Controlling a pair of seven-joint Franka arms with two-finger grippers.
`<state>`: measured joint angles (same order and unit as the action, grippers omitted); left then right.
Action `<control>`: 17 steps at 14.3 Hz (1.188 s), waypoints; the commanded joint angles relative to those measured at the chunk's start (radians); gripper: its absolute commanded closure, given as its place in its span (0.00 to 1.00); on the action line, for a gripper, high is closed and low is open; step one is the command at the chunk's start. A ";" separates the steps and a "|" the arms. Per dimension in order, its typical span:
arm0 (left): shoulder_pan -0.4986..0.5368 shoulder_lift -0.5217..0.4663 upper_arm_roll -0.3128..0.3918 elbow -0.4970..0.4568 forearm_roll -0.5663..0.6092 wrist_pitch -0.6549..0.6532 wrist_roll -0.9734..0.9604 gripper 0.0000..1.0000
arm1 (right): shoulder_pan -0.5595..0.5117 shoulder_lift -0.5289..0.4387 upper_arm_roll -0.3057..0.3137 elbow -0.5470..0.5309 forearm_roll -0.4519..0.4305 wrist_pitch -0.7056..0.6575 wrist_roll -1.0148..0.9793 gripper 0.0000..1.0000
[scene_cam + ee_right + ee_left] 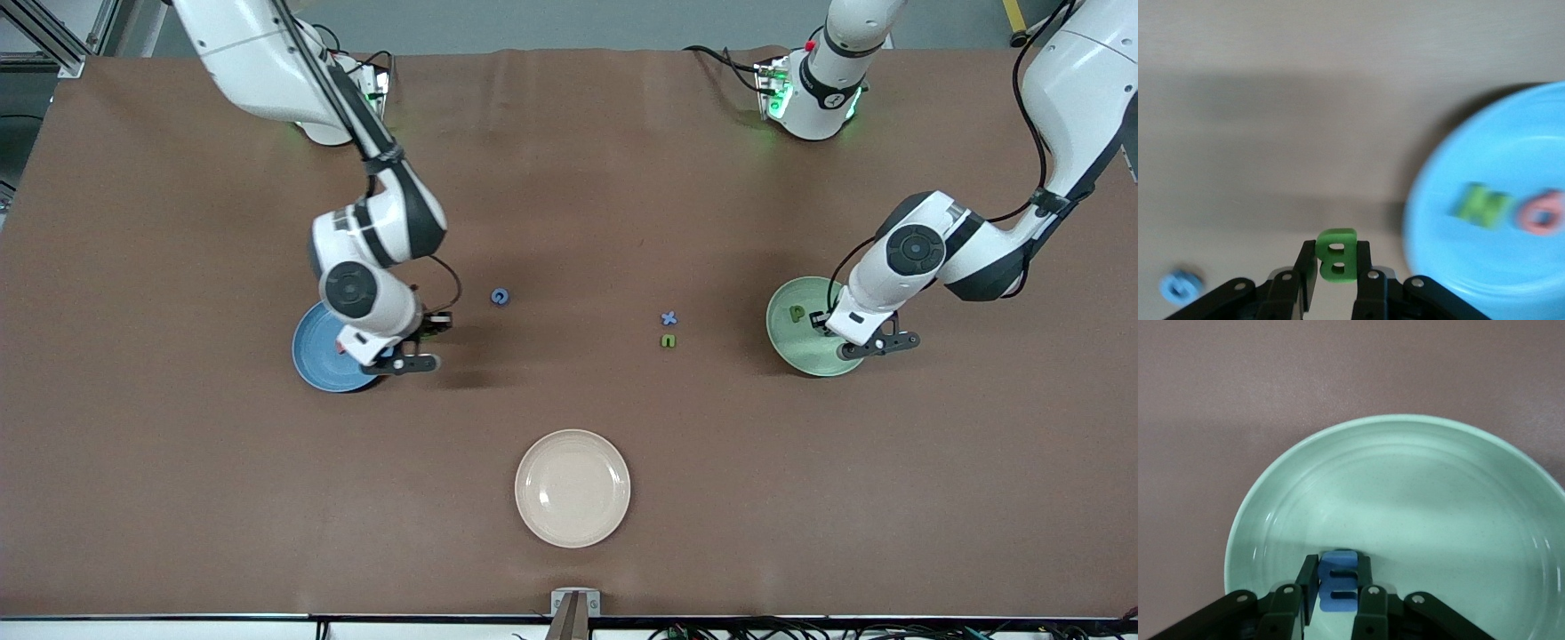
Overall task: Sort uppercase to blue plate, lowercase to green plate
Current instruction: 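Move the green B and blue E to the blue and green plates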
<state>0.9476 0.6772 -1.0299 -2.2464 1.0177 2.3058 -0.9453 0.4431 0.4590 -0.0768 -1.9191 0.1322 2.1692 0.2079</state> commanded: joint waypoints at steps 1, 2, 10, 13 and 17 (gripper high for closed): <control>0.010 -0.016 -0.004 -0.013 0.022 0.017 -0.007 0.87 | -0.099 -0.083 0.017 -0.076 -0.012 -0.052 -0.131 0.98; 0.010 -0.018 -0.004 -0.010 0.022 0.017 0.011 0.74 | -0.125 -0.095 0.017 -0.112 -0.014 -0.045 -0.162 0.98; 0.010 -0.041 -0.107 0.002 0.016 -0.025 0.142 0.00 | -0.142 -0.109 0.019 -0.307 -0.016 0.178 -0.166 0.97; -0.022 -0.036 -0.160 0.030 -0.007 -0.028 0.071 0.00 | -0.142 -0.109 0.019 -0.317 -0.016 0.181 -0.166 0.97; -0.194 -0.015 -0.144 0.077 -0.070 -0.028 -0.077 0.00 | -0.144 -0.114 0.017 -0.313 -0.016 0.178 -0.168 0.01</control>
<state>0.8409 0.6690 -1.1887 -2.2000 0.9843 2.2964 -0.9492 0.3077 0.3895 -0.0658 -2.1969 0.1307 2.3403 0.0423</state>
